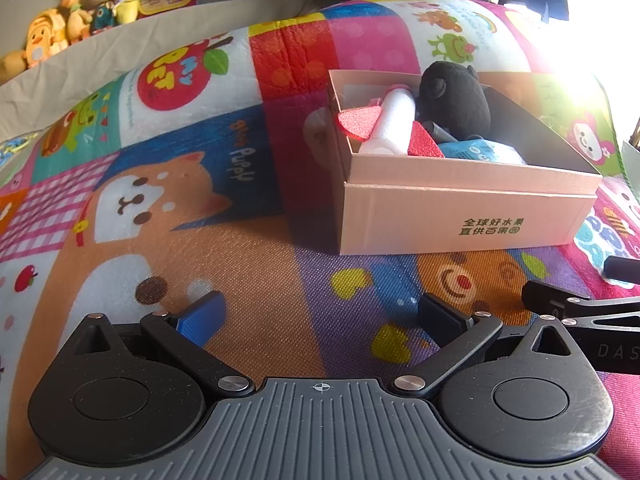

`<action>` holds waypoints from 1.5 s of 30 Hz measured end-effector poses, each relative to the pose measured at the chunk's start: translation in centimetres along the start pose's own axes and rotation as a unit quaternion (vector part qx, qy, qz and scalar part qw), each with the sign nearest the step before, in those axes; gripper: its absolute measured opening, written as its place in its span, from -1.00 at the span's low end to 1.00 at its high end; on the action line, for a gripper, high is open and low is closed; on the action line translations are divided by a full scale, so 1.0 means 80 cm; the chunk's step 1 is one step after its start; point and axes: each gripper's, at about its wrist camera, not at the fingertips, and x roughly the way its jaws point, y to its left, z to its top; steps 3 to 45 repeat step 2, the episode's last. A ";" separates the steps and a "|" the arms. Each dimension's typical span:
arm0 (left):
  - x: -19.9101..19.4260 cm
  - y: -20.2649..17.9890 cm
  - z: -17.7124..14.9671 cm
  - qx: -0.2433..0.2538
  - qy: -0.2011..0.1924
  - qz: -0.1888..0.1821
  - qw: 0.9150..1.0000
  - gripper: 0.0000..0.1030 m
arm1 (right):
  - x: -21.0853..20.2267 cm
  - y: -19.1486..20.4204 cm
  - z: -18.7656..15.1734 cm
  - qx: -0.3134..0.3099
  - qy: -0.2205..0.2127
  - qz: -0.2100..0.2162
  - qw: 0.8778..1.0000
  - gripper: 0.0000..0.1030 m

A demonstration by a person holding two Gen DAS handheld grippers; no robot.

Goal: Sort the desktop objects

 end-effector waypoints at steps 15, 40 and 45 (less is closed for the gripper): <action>0.000 0.002 0.001 -0.003 0.000 -0.005 1.000 1.00 | 0.000 0.000 0.000 0.000 0.000 0.000 1.000 1.00; 0.000 0.002 0.001 -0.003 0.000 -0.005 1.000 1.00 | 0.000 0.000 0.000 0.000 0.000 0.000 1.000 1.00; 0.000 0.002 0.001 -0.003 0.000 -0.005 1.000 1.00 | 0.000 0.000 0.000 0.000 0.000 0.000 1.000 1.00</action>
